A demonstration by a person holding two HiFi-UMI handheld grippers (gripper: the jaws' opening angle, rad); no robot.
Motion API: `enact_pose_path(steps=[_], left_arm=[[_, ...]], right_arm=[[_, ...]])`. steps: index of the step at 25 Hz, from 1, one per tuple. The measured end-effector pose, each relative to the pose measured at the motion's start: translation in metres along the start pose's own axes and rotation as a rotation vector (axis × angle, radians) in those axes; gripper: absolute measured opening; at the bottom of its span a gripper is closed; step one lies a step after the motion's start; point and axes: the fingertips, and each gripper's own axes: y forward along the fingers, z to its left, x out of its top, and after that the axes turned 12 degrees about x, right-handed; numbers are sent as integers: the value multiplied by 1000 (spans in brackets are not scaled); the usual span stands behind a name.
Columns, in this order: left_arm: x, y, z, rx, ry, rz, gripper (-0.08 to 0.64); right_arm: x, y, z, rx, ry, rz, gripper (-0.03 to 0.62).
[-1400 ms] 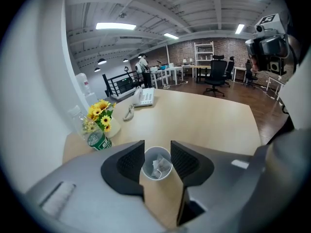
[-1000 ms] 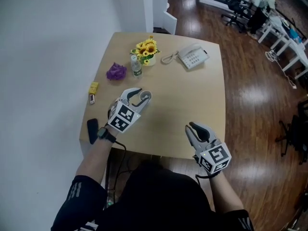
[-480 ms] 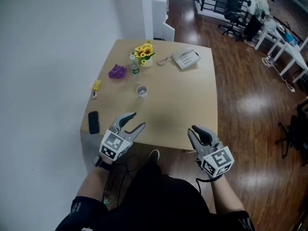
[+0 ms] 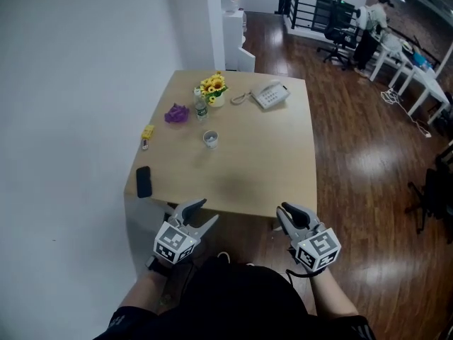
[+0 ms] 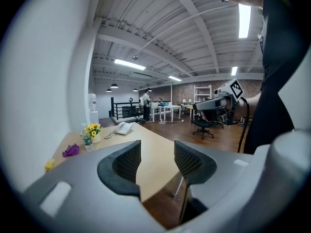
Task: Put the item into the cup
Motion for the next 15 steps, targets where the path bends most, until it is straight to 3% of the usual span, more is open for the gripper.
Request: enact_pose_path(steps=[2,4,15], left_arm=[[-1,-6,-7,-19,5,-13,209],[-1,-11,-10,-32,-3,-29,209],[-10,-39,12,-57,17,-49,213]], right_arm=[[-8,-2,5,-16,21,11,63],[-14,-2,10,-30,26,21,12],[-3,13,36,-84,19,-3,8]])
